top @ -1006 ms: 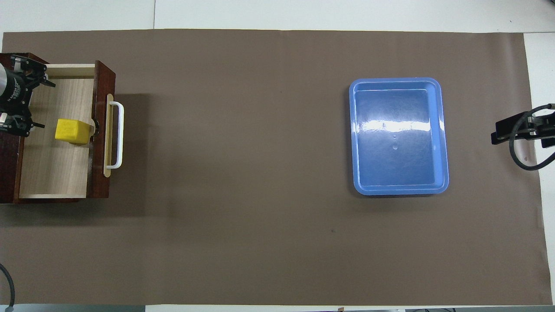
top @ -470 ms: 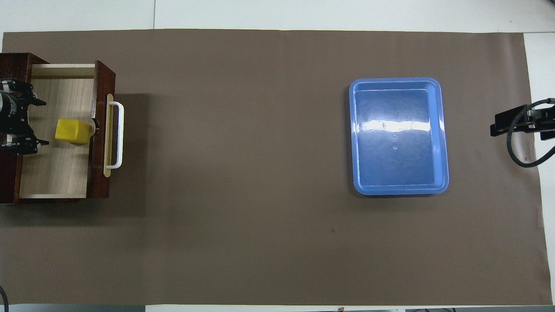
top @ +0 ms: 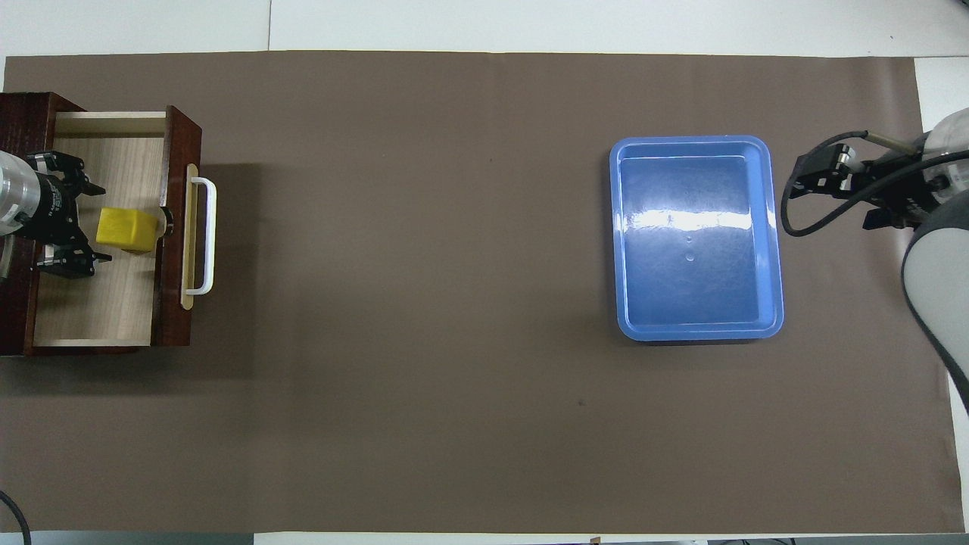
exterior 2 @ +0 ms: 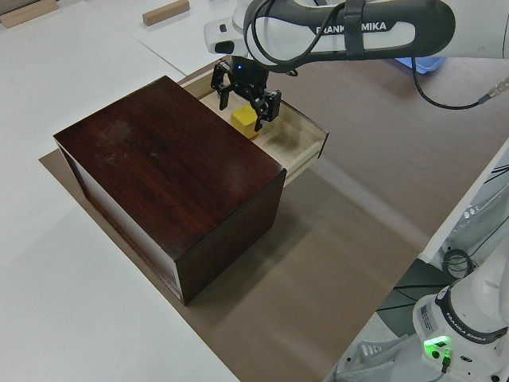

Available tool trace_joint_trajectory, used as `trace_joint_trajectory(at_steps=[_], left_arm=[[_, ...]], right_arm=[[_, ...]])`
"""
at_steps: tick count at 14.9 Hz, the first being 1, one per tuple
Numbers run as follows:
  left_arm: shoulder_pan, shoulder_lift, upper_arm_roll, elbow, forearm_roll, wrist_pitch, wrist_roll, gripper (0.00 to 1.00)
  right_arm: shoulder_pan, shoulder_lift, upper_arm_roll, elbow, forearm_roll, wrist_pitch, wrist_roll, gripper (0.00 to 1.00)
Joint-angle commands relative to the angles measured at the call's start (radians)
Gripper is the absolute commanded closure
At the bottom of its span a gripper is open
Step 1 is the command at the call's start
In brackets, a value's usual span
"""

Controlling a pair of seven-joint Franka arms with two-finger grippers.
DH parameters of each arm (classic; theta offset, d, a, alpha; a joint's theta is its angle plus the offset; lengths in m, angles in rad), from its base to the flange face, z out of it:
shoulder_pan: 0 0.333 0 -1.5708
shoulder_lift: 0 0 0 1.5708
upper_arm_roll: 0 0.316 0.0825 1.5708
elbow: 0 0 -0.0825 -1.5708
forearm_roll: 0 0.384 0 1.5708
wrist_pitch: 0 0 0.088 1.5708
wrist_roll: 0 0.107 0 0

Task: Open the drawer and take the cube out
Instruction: 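Grasp the yellow cube with the left gripper while the right gripper approaches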

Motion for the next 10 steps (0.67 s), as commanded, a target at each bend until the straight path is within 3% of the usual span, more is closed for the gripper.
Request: trace_joint_trajectory(at_steps=[1,5,8,9,10], left_arm=[[-0.012,-0.033,0.008,-0.068,-0.013,0.047,-0.006,0.0],[-0.022,-0.034,0.008,-0.081,-0.013,0.051,0.008,0.0],[-0.025,-0.033,0.008,-0.081,-0.012,0.051,0.016,0.0],[-0.026,-0.033,0.008,-0.079,-0.012,0.052,0.017,0.14],[-0.026,-0.031,0.008,-0.076,-0.012,0.052,0.017,0.41]], right_arm=[[-0.006,0.025,0.002,-0.004,0.078,0.02,0.137,0.0],[0.005,0.093,0.003,0.031,0.171,0.02,0.358,0.0],[0.081,0.198,0.003,0.132,0.208,0.03,0.621,0.0],[0.103,0.235,0.003,0.175,0.245,0.042,0.726,0.0],[0.114,0.258,0.003,0.197,0.289,0.054,0.803,0.0]])
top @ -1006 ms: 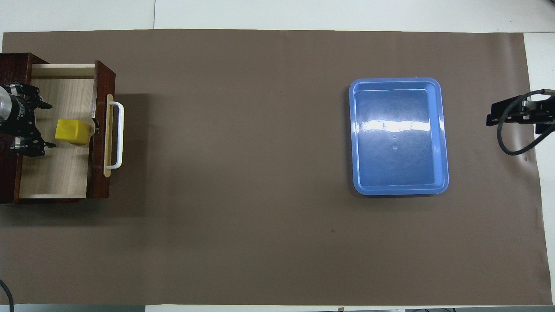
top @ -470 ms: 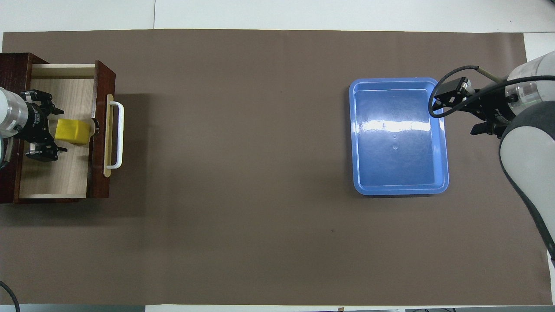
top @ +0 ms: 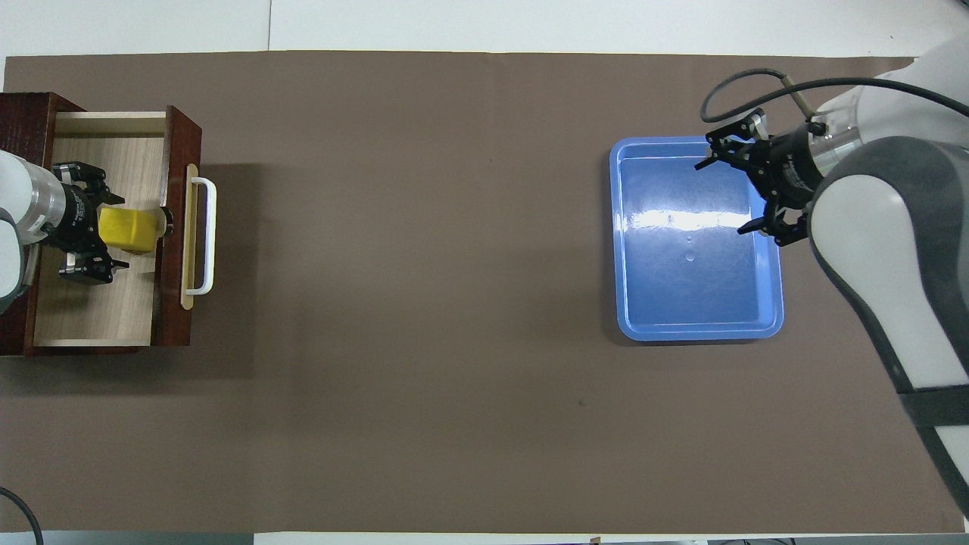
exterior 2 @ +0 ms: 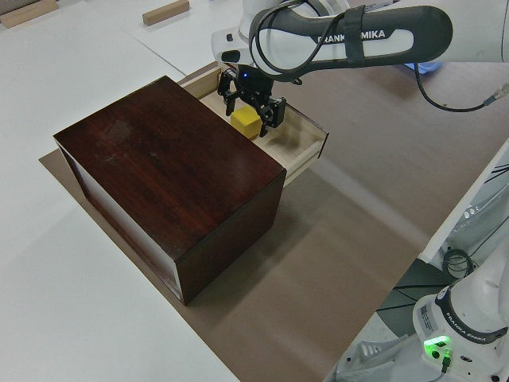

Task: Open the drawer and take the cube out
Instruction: 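Grasp the yellow cube with the left gripper while the right gripper approaches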

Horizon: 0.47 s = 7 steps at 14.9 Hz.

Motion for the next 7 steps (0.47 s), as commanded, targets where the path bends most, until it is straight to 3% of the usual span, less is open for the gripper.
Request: trace_joint_trajectory(at_steps=[1,4,7], left_arm=[[-0.007,-0.026,0.011,-0.028,-0.012,0.019,0.016,0.61],[-0.004,-0.02,0.011,-0.013,-0.012,0.019,0.015,0.95],[-0.009,0.0,0.011,0.051,-0.012,-0.017,0.012,0.99]], right_arm=[[0.048,0.094,0.0,0.103,0.101,0.038,0.21,0.0],[0.109,0.132,0.0,0.138,0.147,0.05,0.355,0.0],[0.148,0.236,0.001,0.247,0.222,-0.041,0.42,0.0]])
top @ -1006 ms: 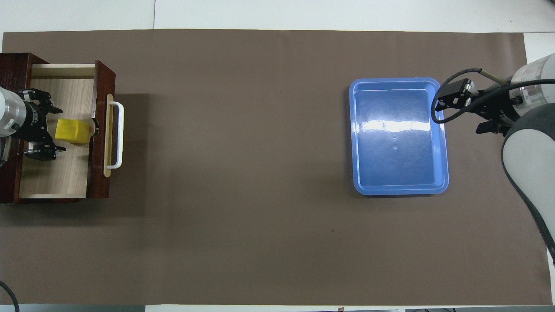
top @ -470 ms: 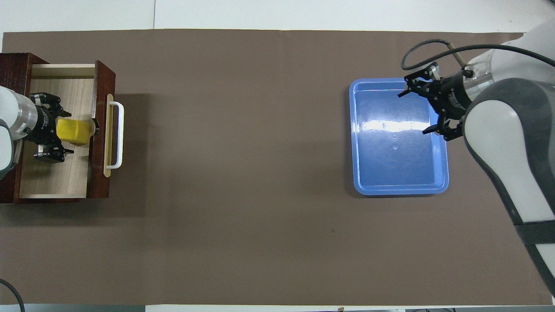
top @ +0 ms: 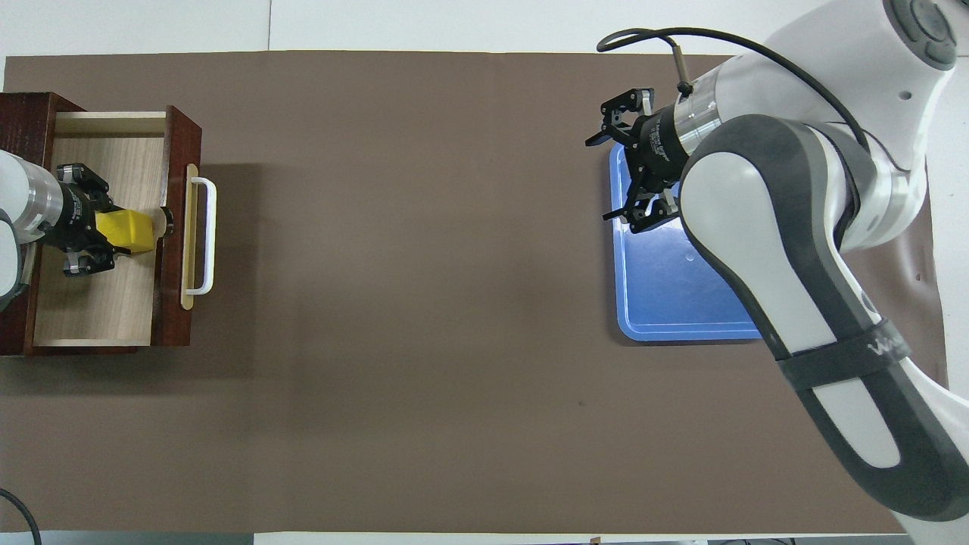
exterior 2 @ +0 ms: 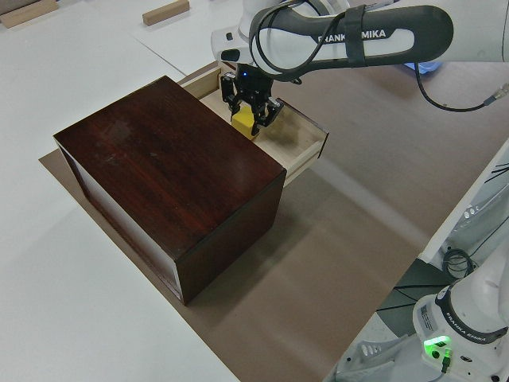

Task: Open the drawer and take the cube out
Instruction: 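Grasp the yellow cube with the left gripper while the right gripper approaches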

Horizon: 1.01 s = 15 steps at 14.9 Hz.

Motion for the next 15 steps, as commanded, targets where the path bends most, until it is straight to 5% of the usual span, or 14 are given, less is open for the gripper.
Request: trace_joint_trajectory(at_steps=[1,6,15], left_arm=[[-0.011,0.022,0.007,0.092,-0.012,-0.067,0.01,0.99],[-0.077,0.076,0.004,0.367,-0.045,-0.302,0.001,0.99],[-0.363,0.075,0.002,0.364,-0.061,-0.301,-0.373,0.99]], right_arm=[[0.045,0.139,-0.001,0.176,0.083,-0.102,0.044,0.0],[0.081,0.262,-0.006,0.323,0.15,-0.067,0.156,0.0],[0.134,0.25,-0.001,0.253,0.232,0.094,0.179,0.0]])
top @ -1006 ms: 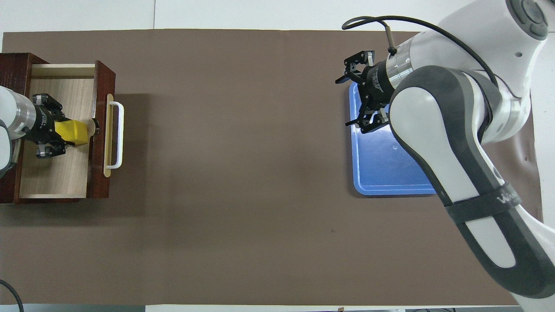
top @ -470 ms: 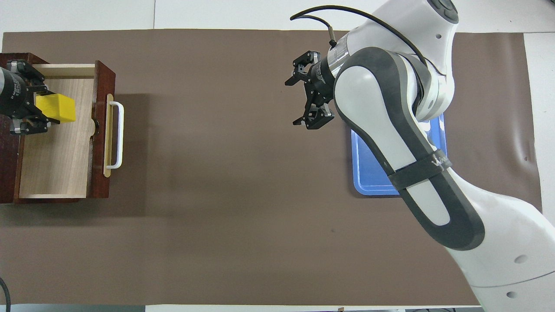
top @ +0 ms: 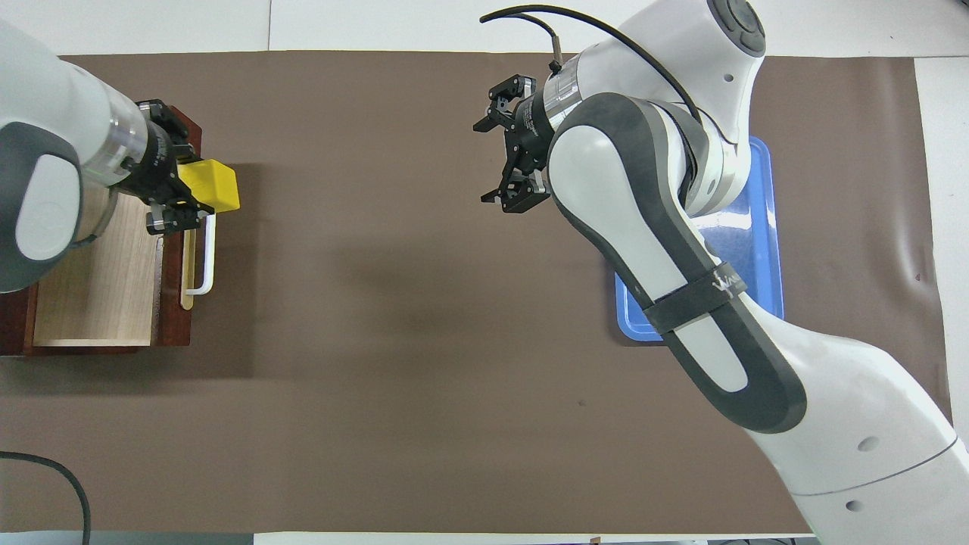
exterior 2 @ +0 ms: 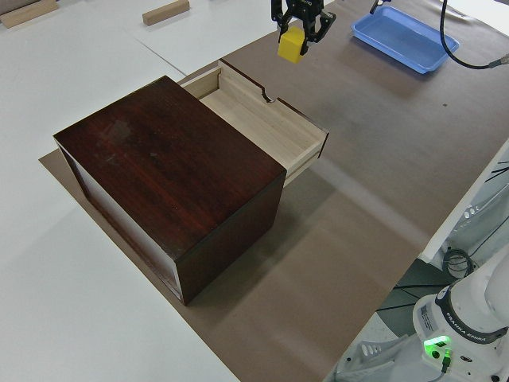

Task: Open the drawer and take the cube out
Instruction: 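Lift the cube toward the right gripper with the left gripper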

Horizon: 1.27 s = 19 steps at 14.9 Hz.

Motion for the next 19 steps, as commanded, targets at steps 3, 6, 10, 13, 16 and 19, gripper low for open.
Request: trace_joint_trajectory(at_steps=[3,6,10,13,16,19], left_arm=[[-0.188,0.056,0.019,0.031,0.022,-0.009,-0.173,0.99],[-0.228,0.099,0.017,0.048,0.013,0.03,-0.25,0.99],[-0.231,0.105,0.017,0.059,0.0,0.044,-0.266,0.99],[-0.234,0.117,0.017,0.079,-0.012,0.053,-0.282,0.99],[-0.234,0.121,0.017,0.091,-0.016,0.053,-0.292,0.99],[-0.236,0.121,0.02,0.091,-0.015,0.034,-0.301,0.99]], right_arm=[[0.046,0.005,-0.005,-0.012,0.056,0.023,0.007,0.0],[0.05,0.002,-0.003,-0.02,0.047,0.02,0.011,0.0],[0.073,-0.001,-0.012,-0.046,0.033,0.026,-0.009,0.0],[0.07,-0.015,-0.014,-0.089,0.026,0.024,-0.055,0.0],[0.07,-0.016,-0.013,-0.087,0.026,0.038,-0.078,0.0],[0.079,-0.016,-0.009,-0.078,0.032,0.061,-0.101,0.0]])
